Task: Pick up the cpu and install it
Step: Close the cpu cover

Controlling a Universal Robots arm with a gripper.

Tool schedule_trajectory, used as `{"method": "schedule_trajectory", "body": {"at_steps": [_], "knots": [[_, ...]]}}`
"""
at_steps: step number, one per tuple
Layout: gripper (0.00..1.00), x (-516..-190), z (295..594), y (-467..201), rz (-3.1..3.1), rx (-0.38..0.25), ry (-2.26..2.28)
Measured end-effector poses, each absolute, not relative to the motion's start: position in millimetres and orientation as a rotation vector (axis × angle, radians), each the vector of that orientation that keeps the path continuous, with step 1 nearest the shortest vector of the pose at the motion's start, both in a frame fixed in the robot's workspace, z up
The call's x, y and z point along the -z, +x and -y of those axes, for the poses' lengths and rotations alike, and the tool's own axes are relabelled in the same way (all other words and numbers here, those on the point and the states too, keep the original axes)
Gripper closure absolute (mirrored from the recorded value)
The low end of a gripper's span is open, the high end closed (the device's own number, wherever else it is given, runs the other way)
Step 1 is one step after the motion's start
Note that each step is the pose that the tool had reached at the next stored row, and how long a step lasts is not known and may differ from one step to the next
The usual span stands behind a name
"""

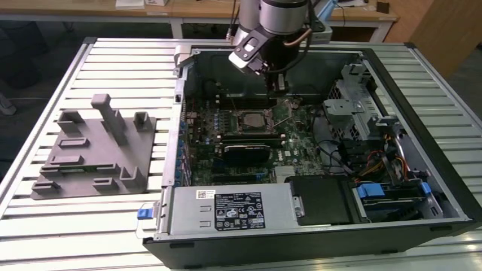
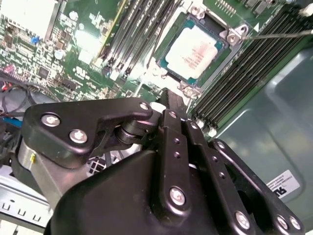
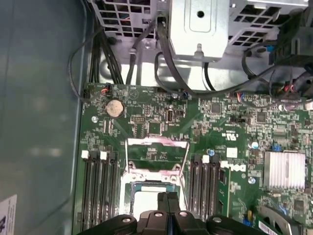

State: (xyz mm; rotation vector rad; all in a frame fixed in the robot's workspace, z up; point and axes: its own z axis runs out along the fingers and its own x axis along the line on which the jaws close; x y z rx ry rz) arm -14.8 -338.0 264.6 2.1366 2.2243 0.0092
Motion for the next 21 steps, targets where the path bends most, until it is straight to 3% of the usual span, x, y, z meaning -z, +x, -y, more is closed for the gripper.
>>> {"method": "schedule_trajectory", "body": {"at_steps": [21], "knots": [[0.89, -260.9, 327.8, 13.2, -2.238, -0.008, 2.124]]}}
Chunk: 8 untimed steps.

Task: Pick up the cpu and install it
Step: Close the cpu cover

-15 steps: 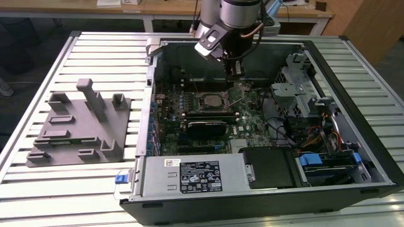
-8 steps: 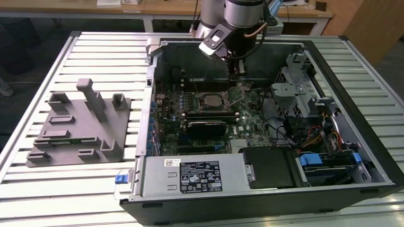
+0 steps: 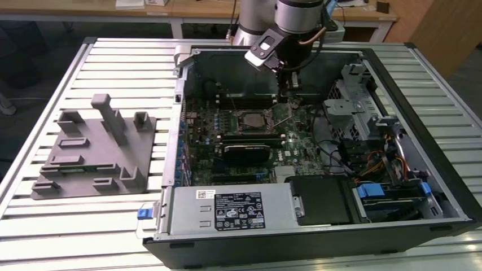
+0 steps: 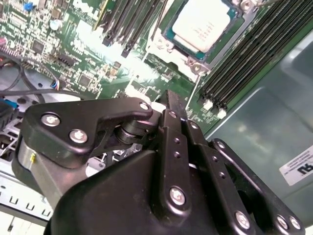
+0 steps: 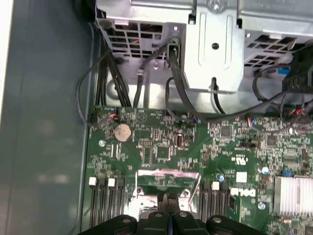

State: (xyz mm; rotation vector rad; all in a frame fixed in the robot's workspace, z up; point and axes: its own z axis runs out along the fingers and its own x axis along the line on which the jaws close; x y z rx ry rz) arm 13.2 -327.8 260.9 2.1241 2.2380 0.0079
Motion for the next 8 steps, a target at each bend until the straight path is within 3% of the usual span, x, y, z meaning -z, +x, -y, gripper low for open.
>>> {"method": "schedule_trajectory", "body": {"at_steps": [8], "knots": [[0.89, -258.9, 327.6, 21.6, -2.261, -0.008, 2.099]]}}
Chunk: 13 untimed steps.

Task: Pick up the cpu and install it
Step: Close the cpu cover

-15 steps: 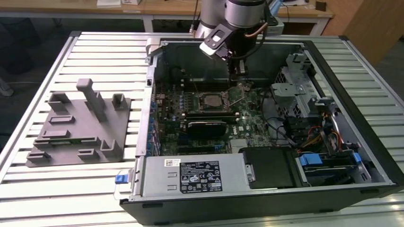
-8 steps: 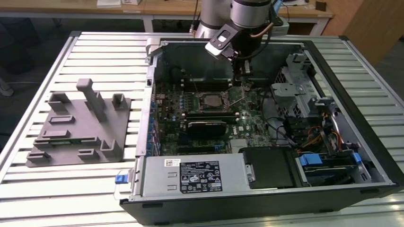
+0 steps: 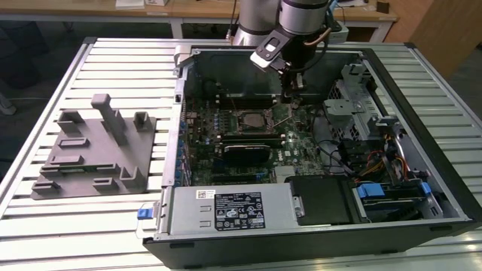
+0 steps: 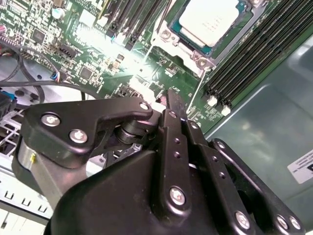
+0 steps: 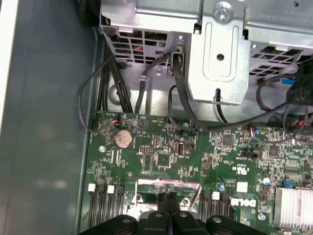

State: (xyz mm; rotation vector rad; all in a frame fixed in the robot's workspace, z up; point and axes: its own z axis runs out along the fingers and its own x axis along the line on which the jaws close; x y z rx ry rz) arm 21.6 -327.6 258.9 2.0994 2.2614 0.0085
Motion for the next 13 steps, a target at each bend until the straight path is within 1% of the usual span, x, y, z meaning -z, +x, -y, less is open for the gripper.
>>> {"method": "schedule_trajectory", "body": {"at_steps": [13], "knots": [[0.89, -256.5, 327.2, 33.3, -2.262, -0.009, 2.099]]}}
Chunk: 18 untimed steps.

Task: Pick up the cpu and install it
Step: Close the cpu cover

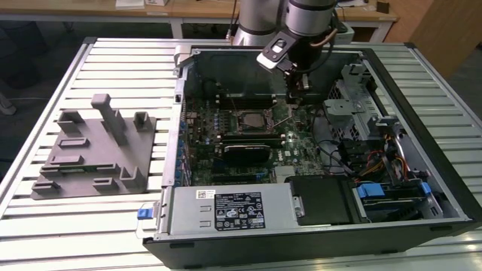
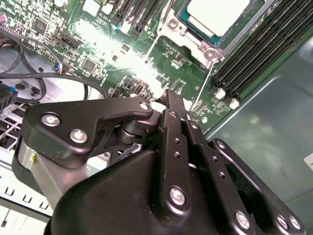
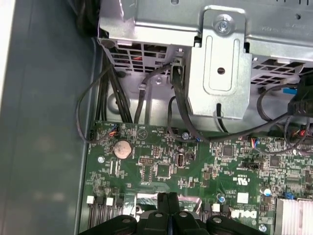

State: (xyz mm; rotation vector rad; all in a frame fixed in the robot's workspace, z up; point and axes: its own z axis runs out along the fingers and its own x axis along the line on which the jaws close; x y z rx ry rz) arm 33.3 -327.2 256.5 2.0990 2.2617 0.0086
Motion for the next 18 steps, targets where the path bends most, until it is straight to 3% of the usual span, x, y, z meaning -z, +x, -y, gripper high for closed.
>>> {"method": "schedule_trajectory", "body": {"at_steps": [18], "knots": [[0.89, -252.1, 326.7, 47.8, -2.266, -0.008, 2.095]]}}
